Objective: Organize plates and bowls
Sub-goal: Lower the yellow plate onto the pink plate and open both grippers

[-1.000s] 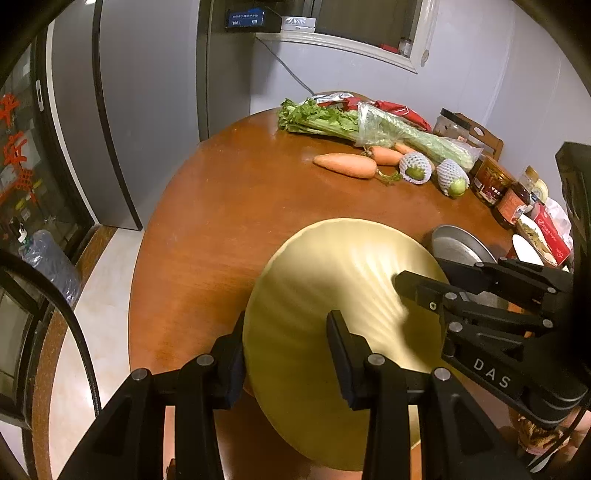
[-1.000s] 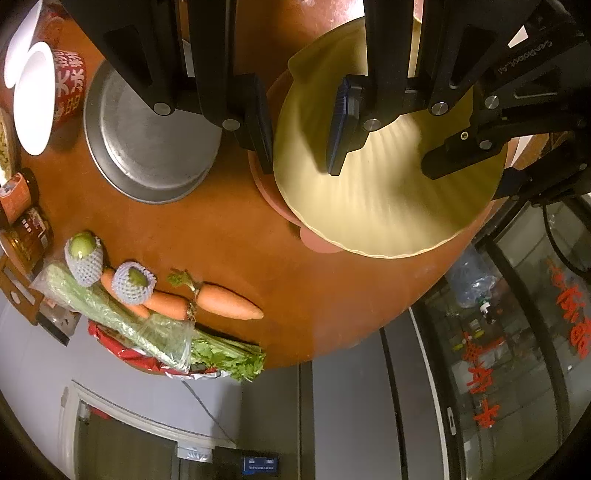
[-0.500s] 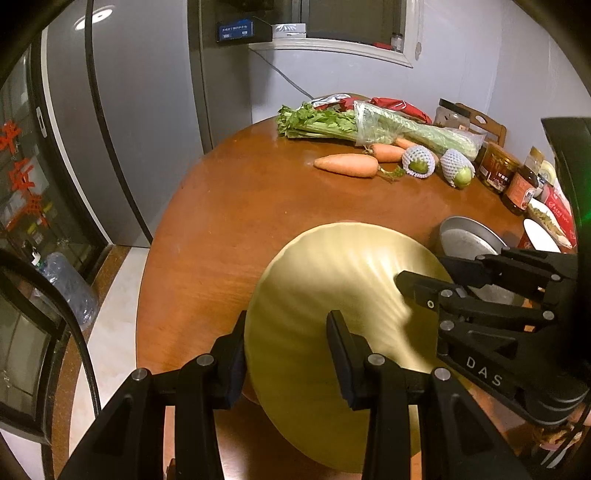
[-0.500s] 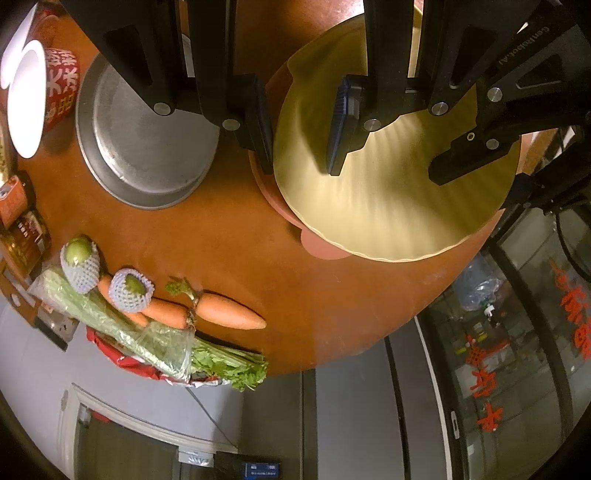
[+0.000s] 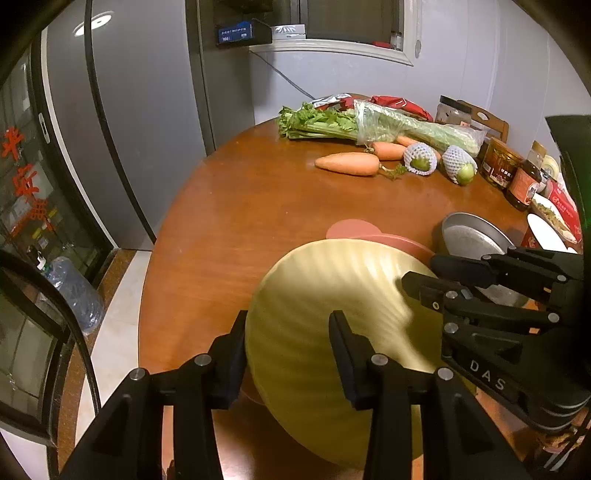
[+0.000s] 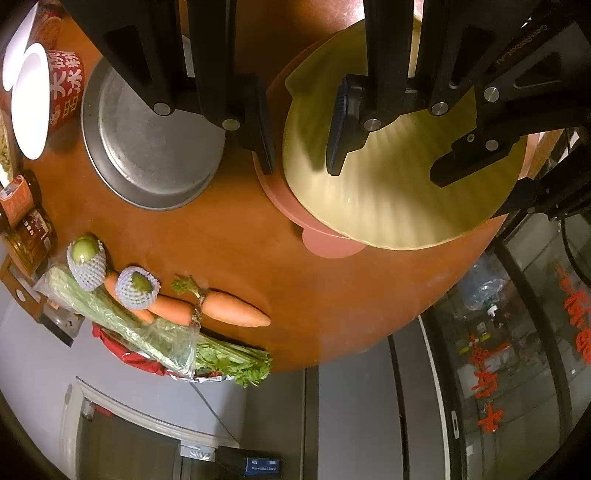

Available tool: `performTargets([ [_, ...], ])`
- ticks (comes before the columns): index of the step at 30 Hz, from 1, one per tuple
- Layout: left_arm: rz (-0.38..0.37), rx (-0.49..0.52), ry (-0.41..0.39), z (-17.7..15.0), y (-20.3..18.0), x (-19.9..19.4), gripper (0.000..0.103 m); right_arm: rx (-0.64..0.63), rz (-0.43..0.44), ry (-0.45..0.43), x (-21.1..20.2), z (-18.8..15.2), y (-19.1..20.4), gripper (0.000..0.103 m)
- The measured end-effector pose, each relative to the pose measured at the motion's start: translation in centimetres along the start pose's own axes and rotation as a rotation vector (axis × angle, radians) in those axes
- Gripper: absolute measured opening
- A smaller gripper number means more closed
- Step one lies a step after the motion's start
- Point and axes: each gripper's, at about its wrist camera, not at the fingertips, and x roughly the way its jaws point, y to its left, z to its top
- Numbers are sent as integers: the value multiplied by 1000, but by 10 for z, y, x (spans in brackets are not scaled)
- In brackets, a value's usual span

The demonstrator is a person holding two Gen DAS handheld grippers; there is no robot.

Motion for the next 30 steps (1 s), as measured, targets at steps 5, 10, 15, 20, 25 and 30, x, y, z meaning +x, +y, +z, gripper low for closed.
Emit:
performTargets([
  [5, 26, 36, -5, -1, -6, 0, 46, 6, 1, -1, -1, -1, 0, 29],
  [10, 42, 55, -27, -2, -9, 2, 47, 7, -8, -8, -7, -4, 1, 29],
  [15, 74, 89, -36, -3, -15, 7, 48, 7, -19, -14, -12, -8, 3, 33],
  [20, 67, 108, -34, -1, -17, 9, 49, 37, -22, -25, -19, -11, -3, 34],
  [25, 79, 103, -34, -4, -18, 7, 57, 64, -39, -41, -25, -17, -7, 34],
  [30, 81, 107, -35, -5, -22, 5, 59, 82, -59, -71, -36, -24, -7, 35],
])
